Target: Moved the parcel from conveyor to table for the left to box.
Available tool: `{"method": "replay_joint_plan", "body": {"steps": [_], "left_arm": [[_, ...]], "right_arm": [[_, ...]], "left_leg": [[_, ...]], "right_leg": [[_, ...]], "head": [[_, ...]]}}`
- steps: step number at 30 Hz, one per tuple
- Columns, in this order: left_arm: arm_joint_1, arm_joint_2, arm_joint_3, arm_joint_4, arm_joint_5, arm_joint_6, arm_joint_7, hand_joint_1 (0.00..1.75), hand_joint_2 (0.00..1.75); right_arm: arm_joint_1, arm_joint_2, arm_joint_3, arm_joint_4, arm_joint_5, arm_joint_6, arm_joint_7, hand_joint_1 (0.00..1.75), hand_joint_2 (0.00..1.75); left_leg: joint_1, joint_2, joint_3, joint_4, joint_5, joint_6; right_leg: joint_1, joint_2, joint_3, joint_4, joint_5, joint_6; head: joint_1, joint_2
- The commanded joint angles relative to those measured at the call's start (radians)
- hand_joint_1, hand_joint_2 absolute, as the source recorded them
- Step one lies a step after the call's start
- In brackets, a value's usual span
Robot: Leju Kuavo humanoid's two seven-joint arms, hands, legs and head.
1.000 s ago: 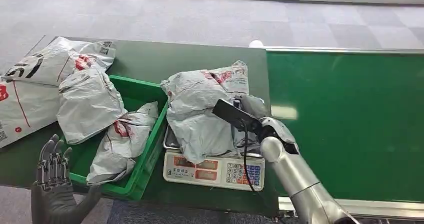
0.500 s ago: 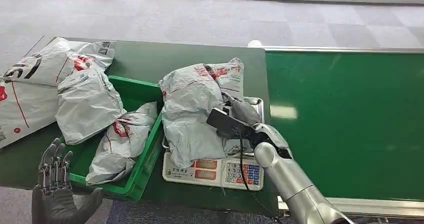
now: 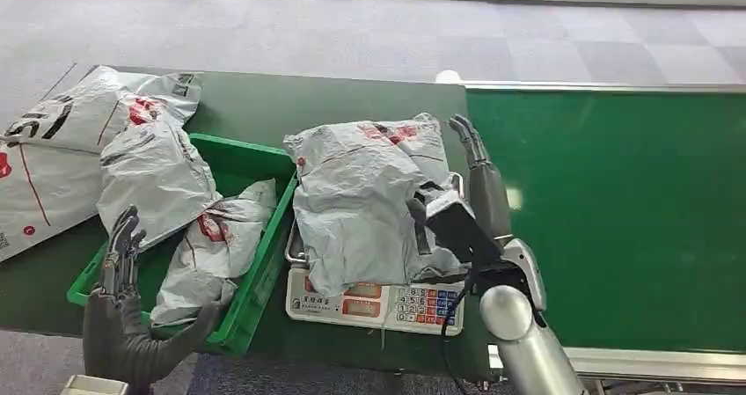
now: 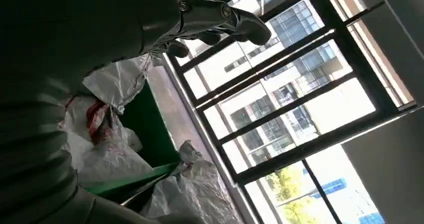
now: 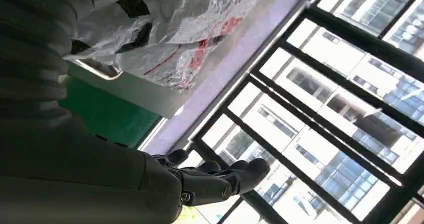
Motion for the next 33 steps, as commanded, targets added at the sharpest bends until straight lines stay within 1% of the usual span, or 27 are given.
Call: {"method": "replay_joint_plan", "body": {"steps": [1,2,3,4,5,6,7,8,10,11,12,13,14,15,16,17,18,19,20,21,22,24,25,26,28,33], "left_arm": [[-0.373,0.139,-0.216,0.242,-0.112,0.069,0.206,0.00,1.75],[-0.424,0.129,-0.250,0.280,-0.133,0.064,0.243,0.00,1.75],[-0.465,0.115,-0.277,0.313,-0.159,0.057,0.285,0.00,1.75],[-0.503,0.109,-0.309,0.343,-0.176,0.034,0.332,0.00,1.75],[-0.554,0.096,-0.344,0.391,-0.195,0.016,0.392,0.00,1.75],[-0.602,0.081,-0.374,0.443,-0.219,0.012,0.438,0.00,1.75],[-0.655,0.064,-0.406,0.506,-0.239,-0.004,0.475,0.00,1.75],[-0.711,0.038,-0.436,0.591,-0.266,-0.009,0.510,0.00,1.75],[-0.767,0.011,-0.462,0.700,-0.291,-0.008,0.545,0.00,1.75],[-0.792,-0.003,-0.470,0.764,-0.308,-0.004,0.546,0.00,1.75],[-0.792,-0.003,-0.470,0.764,-0.308,-0.004,0.546,0.00,1.75],[-0.823,0.005,-0.507,0.819,-0.313,0.023,0.578,0.00,1.75],[-0.839,0.002,-0.523,0.853,-0.294,0.042,0.579,0.00,1.75],[-0.866,-0.020,-0.532,0.951,-0.298,0.025,0.597,0.00,1.75],[-0.871,-0.031,-0.532,0.977,-0.303,0.025,0.601,0.00,1.75],[-0.871,-0.031,-0.532,0.977,-0.303,0.025,0.601,0.00,1.75],[-0.882,-0.057,-0.537,1.039,-0.320,0.004,0.620,0.00,1.75],[-0.884,-0.066,-0.544,1.061,-0.330,0.005,0.624,0.00,1.75],[-0.895,-0.109,-0.549,1.167,-0.356,-0.016,0.648,0.00,1.75],[-0.895,-0.109,-0.549,1.167,-0.356,-0.016,0.648,0.00,1.75],[-0.887,-0.133,-0.549,1.234,-0.357,-0.023,0.649,0.00,1.75],[-0.871,-0.145,-0.574,1.323,-0.400,-0.030,0.669,0.00,1.75],[-0.871,-0.152,-0.579,1.372,-0.420,-0.026,0.676,1.75,1.75],[-0.867,-0.154,-0.582,1.416,-0.443,-0.019,0.688,1.75,1.75],[-0.860,-0.148,-0.585,1.432,-0.453,-0.011,0.690,1.75,1.75],[-0.848,-0.121,-0.555,1.494,-0.504,0.032,0.713,1.75,1.75]], "right_arm": [[0.227,-0.007,-0.227,-0.337,-0.057,-0.077,0.045,0.00,1.75],[0.268,-0.008,-0.261,-0.364,-0.011,-0.053,0.080,0.00,1.75],[0.304,-0.003,-0.292,-0.377,-0.047,-0.066,0.057,0.00,1.75],[0.342,-0.002,-0.325,-0.381,-0.054,-0.126,0.008,0.00,1.75],[0.372,0.026,-0.367,-0.392,-0.152,-0.292,-0.150,0.00,1.75],[0.390,0.038,-0.380,-0.410,-0.235,-0.440,-0.283,0.00,1.75],[0.410,0.054,-0.392,-0.447,-0.376,-0.515,-0.425,0.00,1.75],[0.424,0.098,-0.437,-0.538,-0.417,-0.515,-0.469,0.00,1.75],[0.463,0.115,-0.425,-0.579,-0.466,-0.515,-0.469,0.00,1.75],[0.494,0.118,-0.392,-0.572,-0.479,-0.515,-0.469,0.00,1.75],[0.494,0.118,-0.392,-0.572,-0.479,-0.515,-0.469,0.00,1.75],[0.508,0.105,-0.358,-0.545,-0.484,-0.515,-0.469,0.00,1.75],[0.508,0.108,-0.358,-0.537,-0.480,-0.515,-0.469,0.00,1.75],[0.510,0.059,-0.272,-0.445,-0.531,-0.515,-0.469,0.00,1.75],[0.492,0.046,-0.261,-0.425,-0.539,-0.515,-0.469,0.00,1.75],[0.492,0.046,-0.261,-0.425,-0.539,-0.515,-0.469,0.00,1.75],[0.456,0.036,-0.234,-0.398,-0.569,-0.515,-0.469,0.00,1.75],[0.445,0.040,-0.227,-0.386,-0.569,-0.515,-0.469,0.00,1.75],[0.430,0.048,-0.192,-0.364,-0.514,-0.515,-0.469,0.00,1.75],[0.430,0.048,-0.192,-0.364,-0.514,-0.515,-0.469,0.00,1.75],[0.430,0.061,-0.172,-0.351,-0.496,-0.515,-0.469,0.00,1.75],[0.434,0.066,-0.140,-0.340,-0.501,-0.515,-0.469,0.00,1.75],[0.434,0.065,-0.128,-0.332,-0.503,-0.515,-0.469,0.00,1.75],[0.436,0.065,-0.115,-0.323,-0.498,-0.515,-0.469,0.00,1.75],[0.439,0.068,-0.107,-0.323,-0.495,-0.515,-0.469,0.00,1.75],[0.456,0.080,-0.069,-0.320,-0.471,-0.515,-0.469,0.00,1.75]], "left_leg": [[0.000,-0.018,-0.004,-0.002,0.005,0.000],[0.000,-0.016,-0.003,-0.001,0.004,0.001],[0.000,-0.019,-0.004,-0.002,0.005,0.002],[0.000,-0.017,-0.003,-0.001,0.004,0.002],[0.000,-0.021,-0.003,-0.002,0.005,0.002],[0.000,-0.019,-0.002,-0.001,0.004,0.002],[0.000,-0.022,-0.003,-0.002,0.006,0.002],[-0.001,-0.021,-0.004,0.000,0.005,0.002],[-0.002,-0.025,-0.006,0.001,0.006,0.003],[-0.003,-0.022,-0.005,0.001,0.005,0.003],[-0.003,-0.016,-0.004,0.001,0.003,0.003],[-0.003,-0.015,-0.003,0.001,0.004,0.003],[-0.003,-0.008,-0.002,0.000,0.003,0.003],[-0.003,-0.009,-0.003,-0.001,0.003,0.003],[-0.002,-0.004,-0.002,0.000,0.003,0.002],[-0.003,-0.006,-0.001,-0.003,0.004,0.003],[-0.002,-0.006,-0.002,-0.003,0.005,0.003],[-0.002,-0.001,-0.002,-0.002,0.004,0.004],[-0.002,0.000,-0.002,-0.004,0.005,0.004],[-0.003,0.003,-0.002,-0.003,0.004,0.004],[-0.003,0.003,-0.001,-0.007,0.006,0.004],[-0.002,0.002,0.000,-0.004,0.004,0.003],[-0.002,0.001,0.001,-0.008,0.006,0.004],[-0.002,0.001,0.002,-0.009,0.006,0.004],[-0.002,0.005,0.002,-0.005,0.003,0.004],[-0.002,0.005,0.000,-0.004,0.003,0.003]], "right_leg": [[0.000,-0.018,0.002,-0.001,-0.001,-0.001],[0.000,-0.018,0.003,-0.001,-0.001,0.000],[0.000,-0.022,0.003,-0.002,-0.001,0.000],[0.000,-0.019,0.005,-0.002,-0.001,0.000],[0.000,-0.024,0.006,-0.003,-0.001,0.000],[0.000,-0.021,0.006,-0.002,-0.001,0.000],[0.000,-0.024,0.005,-0.003,-0.001,0.000],[-0.001,-0.023,0.005,-0.002,-0.001,0.001],[-0.002,-0.026,0.003,-0.001,-0.001,0.001],[-0.003,-0.023,0.003,0.000,-0.001,0.001],[-0.003,-0.016,0.004,-0.001,0.000,0.002],[-0.003,-0.016,0.004,-0.001,0.000,0.002],[-0.003,-0.010,0.003,-0.002,0.003,0.001],[-0.003,-0.011,0.003,-0.001,0.003,0.001],[-0.002,-0.006,0.002,-0.001,0.003,0.001],[-0.003,-0.007,0.003,-0.004,0.004,0.001],[-0.002,-0.007,0.003,-0.005,0.005,0.001],[-0.001,-0.002,0.002,-0.003,0.005,0.002],[-0.001,-0.001,0.003,-0.006,0.007,0.002],[-0.002,0.002,0.001,-0.004,0.007,0.002],[-0.002,0.002,0.002,-0.008,0.009,0.001],[-0.002,0.000,0.004,-0.005,0.006,0.001],[-0.002,-0.001,0.005,-0.009,0.009,0.001],[-0.002,0.000,0.006,-0.010,0.009,0.001],[-0.002,0.004,0.005,-0.006,0.007,0.001],[-0.002,0.004,0.002,-0.004,0.006,0.001]], "head": [[0.000,0.000],[0.000,0.000],[0.000,0.000],[0.000,0.000],[0.000,0.000],[0.000,0.000],[0.000,0.000],[0.000,0.000],[0.000,0.000],[0.000,0.000],[0.000,0.000],[0.000,0.000],[0.000,0.000],[0.000,0.000],[0.000,0.000],[0.000,0.000],[0.000,0.000],[0.001,0.000],[0.000,0.000],[0.000,0.000],[0.000,0.000],[0.000,0.000],[0.000,0.000],[0.000,0.000],[0.000,0.000],[0.000,0.000]]}}
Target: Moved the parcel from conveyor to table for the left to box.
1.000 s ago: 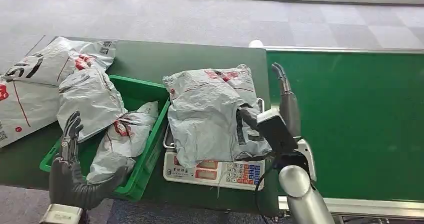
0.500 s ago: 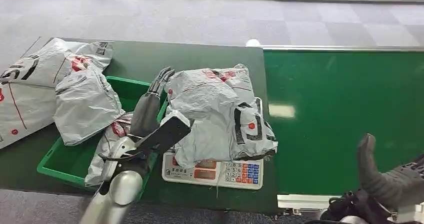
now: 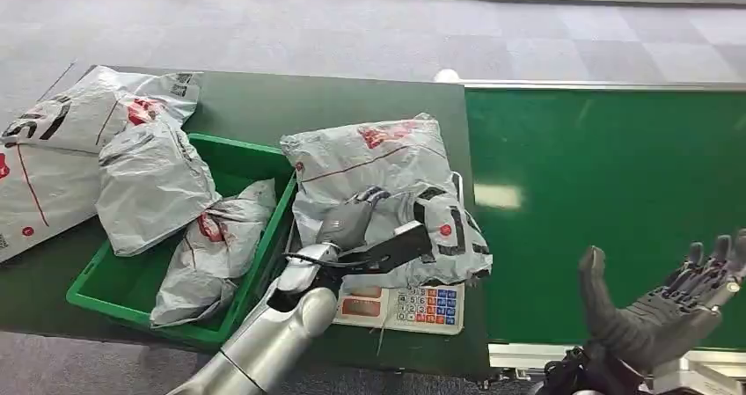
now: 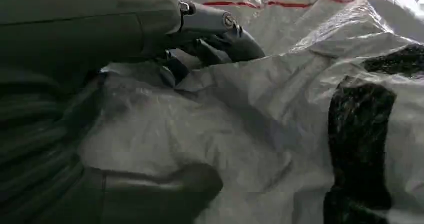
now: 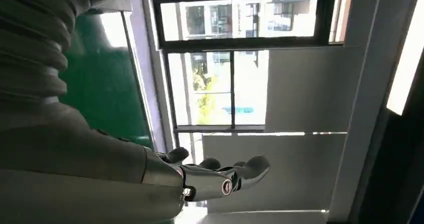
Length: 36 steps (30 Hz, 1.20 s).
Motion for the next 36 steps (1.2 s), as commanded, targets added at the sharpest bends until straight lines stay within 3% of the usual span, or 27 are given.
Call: {"method": "replay_joint_plan", "body": {"steps": [1,6,11,15,20,24,26,34,36], "left_arm": [[-0.021,0.024,-0.030,0.294,-0.062,0.047,0.033,1.75,1.75],[-0.001,0.045,0.033,0.252,-0.072,0.079,0.028,1.75,1.75],[0.069,0.091,0.153,-0.026,-0.029,0.176,-0.072,1.75,1.75],[0.074,0.101,0.157,-0.061,-0.028,0.151,-0.062,1.75,1.75],[0.152,0.207,0.233,-0.517,0.011,0.324,-0.150,1.75,1.75],[0.205,0.293,0.381,-0.840,-0.038,0.469,-0.174,1.75,1.75],[0.209,0.311,0.437,-0.880,-0.041,0.469,-0.177,1.75,1.75],[0.210,0.286,0.441,-0.845,-0.073,0.506,-0.188,1.75,1.75],[0.219,0.322,0.516,-0.849,-0.052,0.474,-0.126,1.75,1.75]], "right_arm": [[0.004,0.014,0.107,0.091,0.028,-0.001,-0.001,0.00,1.75],[0.009,0.008,0.101,0.105,0.024,-0.001,-0.001,0.00,1.75],[0.033,-0.009,0.097,0.103,0.021,-0.001,-0.001,0.00,1.75],[0.033,-0.010,0.096,0.102,0.021,-0.001,-0.001,0.00,1.75],[0.042,0.001,0.087,0.115,0.026,-0.001,-0.001,0.00,1.75],[0.074,0.002,0.064,0.104,0.031,-0.001,-0.001,0.00,1.75],[0.068,-0.005,0.061,0.113,0.025,-0.001,-0.001,0.00,1.75],[0.062,-0.007,0.063,0.122,0.024,-0.001,-0.001,0.00,1.75],[0.052,-0.023,0.067,0.136,0.010,-0.001,-0.001,0.00,1.75]], "left_leg": [[0.000,0.002,0.004,-0.004,0.001,-0.001],[0.001,0.004,0.007,-0.006,0.002,-0.001],[0.000,0.005,0.006,-0.005,0.001,-0.001],[0.001,0.003,0.006,-0.002,-0.001,-0.001],[0.001,0.006,0.004,-0.002,0.000,-0.002],[0.002,0.008,0.000,-0.001,-0.001,-0.003],[0.002,0.009,0.001,-0.002,-0.001,-0.003],[0.003,0.001,0.001,-0.003,0.001,-0.002],[0.003,0.001,0.001,-0.002,0.001,-0.002]], "right_leg": [[0.001,0.001,0.003,-0.004,0.001,-0.002],[0.001,0.004,0.005,-0.005,0.002,-0.002],[0.001,0.004,0.007,-0.003,0.001,-0.002],[0.002,0.002,0.005,-0.001,0.000,-0.001],[0.002,0.006,0.002,0.000,0.001,-0.002],[0.002,0.007,-0.003,0.002,0.001,-0.003],[0.002,0.009,-0.003,0.001,0.001,-0.003],[0.003,0.000,0.001,-0.001,-0.002,-0.004],[0.003,0.000,0.001,0.000,-0.002,-0.004]], "head": [[0.000,0.000],[0.000,0.000],[0.000,0.000],[0.000,0.000],[0.000,0.000],[0.000,0.000],[0.000,0.000],[0.000,0.000],[0.000,0.000]]}}
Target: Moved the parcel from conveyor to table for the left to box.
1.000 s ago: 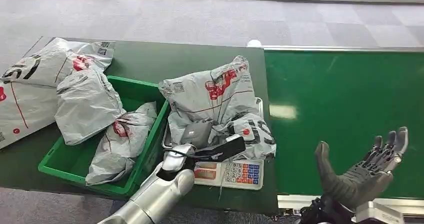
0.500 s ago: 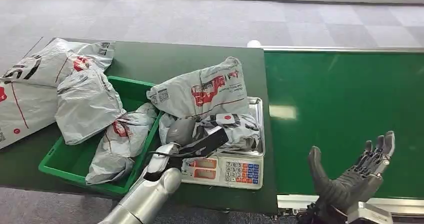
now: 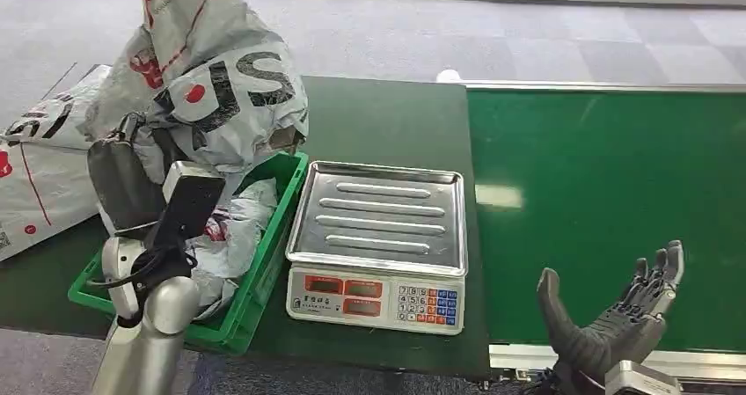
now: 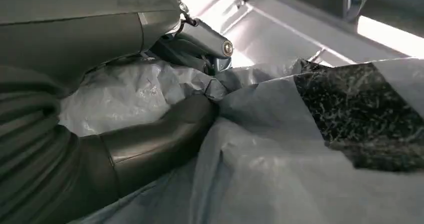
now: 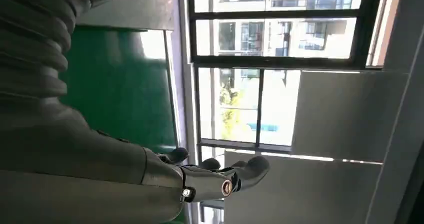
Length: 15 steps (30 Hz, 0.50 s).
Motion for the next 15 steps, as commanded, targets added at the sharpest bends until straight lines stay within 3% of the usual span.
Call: {"method": "replay_joint_plan", "body": {"steps": [1,3,8,9,10,11,15], "left_arm": [[0.034,0.084,0.182,-0.050,0.002,-0.078,0.102,1.75,1.75],[0.088,0.113,0.258,0.027,-0.023,-0.209,0.163,1.75,1.75],[0.127,0.080,0.338,0.313,0.010,-0.332,0.091,1.75,1.75],[0.124,0.078,0.333,0.346,0.009,-0.347,0.086,1.33,1.75],[0.123,0.081,0.317,0.370,-0.020,-0.365,0.096,0.17,1.75],[0.122,0.081,0.307,0.377,-0.036,-0.373,0.103,0.00,1.75],[0.106,0.070,0.294,0.375,-0.047,-0.401,0.116,0.00,1.75]], "right_arm": [[-0.030,-0.037,0.007,0.080,-0.022,0.000,-0.001,0.00,1.75],[-0.030,-0.047,0.014,0.078,-0.023,0.000,0.011,0.00,1.75],[-0.020,-0.041,0.030,0.053,0.016,0.000,0.056,0.00,1.75],[-0.018,-0.043,0.033,0.047,0.019,0.000,0.059,0.00,1.75],[-0.017,-0.046,0.034,0.042,0.022,0.000,0.064,0.00,1.75],[-0.018,-0.048,0.033,0.040,0.023,0.000,0.066,0.00,1.75],[-0.011,-0.053,0.025,0.036,0.027,0.000,0.069,0.00,1.75]], "left_leg": [[0.000,0.005,0.002,-0.002,0.000,0.000],[0.000,0.008,0.004,-0.004,0.001,0.000],[-0.001,0.006,0.009,-0.006,0.001,-0.001],[-0.001,0.005,0.008,-0.006,0.001,-0.001],[-0.001,0.004,0.008,-0.006,0.002,-0.001],[-0.001,0.002,0.006,-0.003,0.001,-0.001],[0.000,0.002,0.004,-0.003,0.001,-0.001]], "right_leg": [[0.000,0.004,0.001,-0.002,0.002,-0.001],[0.000,0.008,0.001,-0.004,0.003,-0.002],[-0.001,0.007,0.005,-0.004,0.002,-0.002],[-0.001,0.005,0.005,-0.005,0.002,-0.002],[0.000,0.004,0.004,-0.005,0.002,-0.002],[0.000,0.002,0.004,-0.003,0.000,-0.001],[0.001,0.002,0.003,-0.003,0.001,-0.001]], "head": [[0.000,0.000],[0.000,0.000],[0.000,0.000],[0.000,0.000],[0.000,0.000],[0.000,0.000],[0.000,0.000]]}}
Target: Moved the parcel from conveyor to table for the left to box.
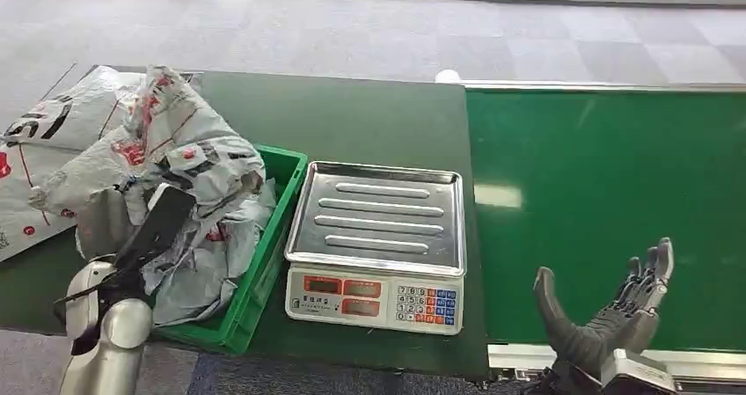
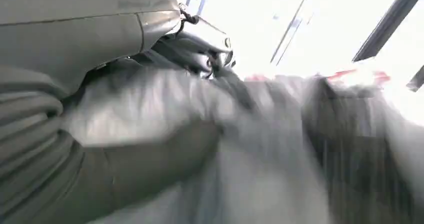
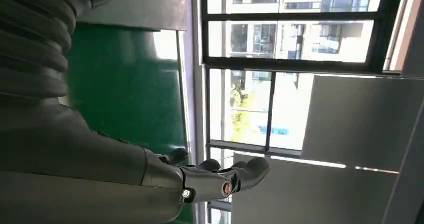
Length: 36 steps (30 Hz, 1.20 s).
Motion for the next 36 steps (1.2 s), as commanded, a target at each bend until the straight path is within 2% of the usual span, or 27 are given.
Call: {"method": "replay_joint_plan", "body": {"steps": [1,7,9,13,16,17,19,22,24,25,28,30,31,32,34,36], "left_arm": [[-0.025,-0.006,0.025,0.206,-0.032,-0.052,0.017,0.00,1.75],[-0.016,-0.023,0.039,0.122,0.011,-0.018,-0.021,0.00,1.75],[-0.005,-0.045,0.064,0.077,0.065,0.076,-0.082,0.00,1.75],[0.080,-0.061,0.081,-0.172,0.239,0.320,-0.240,0.00,1.75],[0.172,-0.066,0.085,-0.343,0.405,0.398,-0.375,0.00,1.75],[0.197,-0.065,0.085,-0.370,0.438,0.394,-0.398,0.00,1.75],[0.325,-0.079,0.074,-0.494,0.618,0.329,-0.522,0.00,1.75],[0.530,-0.093,0.029,-0.608,0.724,0.221,-0.639,0.00,1.75],[0.636,-0.050,-0.028,-0.621,0.790,0.125,-0.672,0.00,1.75],[0.680,-0.056,-0.032,-0.620,0.800,0.131,-0.716,0.00,1.75],[0.793,-0.024,-0.105,-0.587,0.902,0.020,-0.718,0.00,1.75],[0.838,-0.033,-0.139,-0.559,0.947,0.028,-0.736,0.00,1.75],[0.861,-0.007,-0.192,-0.534,0.945,0.035,-0.735,0.00,1.75],[0.872,-0.012,-0.205,-0.521,0.912,0.091,-0.763,0.00,1.75],[0.864,0.009,-0.280,-0.497,0.968,0.168,-0.785,0.00,1.75],[0.858,0.014,-0.295,-0.494,0.968,0.185,-0.785,0.00,1.75]], "right_arm": [[-0.005,-0.037,0.024,0.021,0.006,0.000,0.011,0.00,1.75],[0.020,-0.046,0.016,0.017,0.008,0.000,0.011,0.00,1.75],[0.024,-0.042,0.014,0.015,0.009,0.000,0.011,0.00,1.75],[0.044,-0.041,0.011,0.019,0.008,0.000,0.004,0.00,1.75],[0.067,-0.050,0.010,0.025,-0.013,0.000,0.006,0.00,1.75],[0.074,-0.051,0.009,0.023,-0.016,0.000,0.005,0.00,1.75],[0.104,-0.082,0.030,0.024,-0.017,0.000,0.032,0.00,1.75],[0.118,-0.167,0.091,0.053,-0.046,0.078,0.111,0.00,1.75],[0.114,-0.255,0.152,0.073,-0.141,0.244,0.128,0.00,1.75],[0.115,-0.256,0.145,0.088,-0.154,0.248,0.109,0.00,1.75],[0.097,-0.315,0.207,0.123,-0.143,0.266,0.115,0.00,1.75],[0.083,-0.333,0.243,0.144,-0.171,0.265,0.110,0.00,1.75],[0.065,-0.349,0.279,0.162,-0.175,0.252,0.111,0.00,1.75],[0.056,-0.352,0.292,0.171,-0.177,0.241,0.111,0.00,1.75],[0.030,-0.359,0.321,0.183,-0.219,0.228,0.102,0.00,1.75],[0.025,-0.359,0.323,0.186,-0.221,0.227,0.102,0.00,1.75]], "left_leg": [[0.000,0.001,0.003,-0.004,0.001,0.001],[0.000,-0.001,0.001,-0.002,0.001,0.000],[0.000,-0.001,0.001,-0.002,0.001,0.000],[0.001,0.001,-0.001,0.000,-0.001,0.001],[0.000,0.004,0.001,-0.001,-0.002,0.001],[0.001,0.003,0.000,0.000,-0.002,0.000],[0.000,0.004,0.003,-0.002,-0.003,0.000],[0.000,0.006,0.003,-0.001,-0.006,0.001],[0.000,0.009,0.005,-0.002,-0.008,0.000],[0.000,0.008,0.006,-0.003,-0.009,0.001],[-0.001,0.008,0.005,-0.002,-0.010,0.001],[-0.001,0.007,0.006,-0.002,-0.012,0.002],[-0.001,0.008,0.010,-0.005,-0.013,0.003],[-0.001,0.007,0.008,-0.002,-0.013,0.003],[-0.001,0.007,0.008,-0.002,-0.014,0.002],[-0.001,0.005,0.008,-0.003,-0.013,0.002]], "right_leg": [[0.000,0.000,0.003,-0.004,0.001,-0.001],[0.000,-0.002,0.001,-0.003,0.001,-0.001],[0.000,-0.001,0.001,-0.002,0.001,-0.001],[0.001,0.001,-0.001,-0.001,0.000,-0.001],[0.001,0.003,0.000,-0.002,0.000,-0.001],[0.001,0.003,0.000,-0.001,0.000,-0.001],[0.001,0.004,0.002,-0.003,0.000,-0.001],[0.000,0.006,0.002,-0.002,-0.002,0.000],[-0.001,0.009,0.003,-0.004,-0.003,0.000],[-0.001,0.009,0.004,-0.004,-0.004,0.000],[-0.001,0.008,0.003,-0.003,-0.006,0.000],[-0.002,0.006,0.004,-0.003,-0.008,0.002],[-0.002,0.007,0.008,-0.007,-0.008,0.001],[-0.002,0.006,0.005,-0.004,-0.009,0.002],[-0.002,0.006,0.007,-0.004,-0.010,0.001],[-0.002,0.004,0.007,-0.004,-0.010,0.001]], "head": [[0.000,0.000],[0.000,0.000],[0.000,0.000],[0.000,0.000],[0.000,0.000],[0.000,0.000],[0.000,0.000],[0.000,0.000],[0.000,0.000],[0.000,0.000],[0.000,0.000],[0.000,0.000],[0.000,0.000],[0.000,0.000],[0.000,0.000],[0.000,0.000]]}}
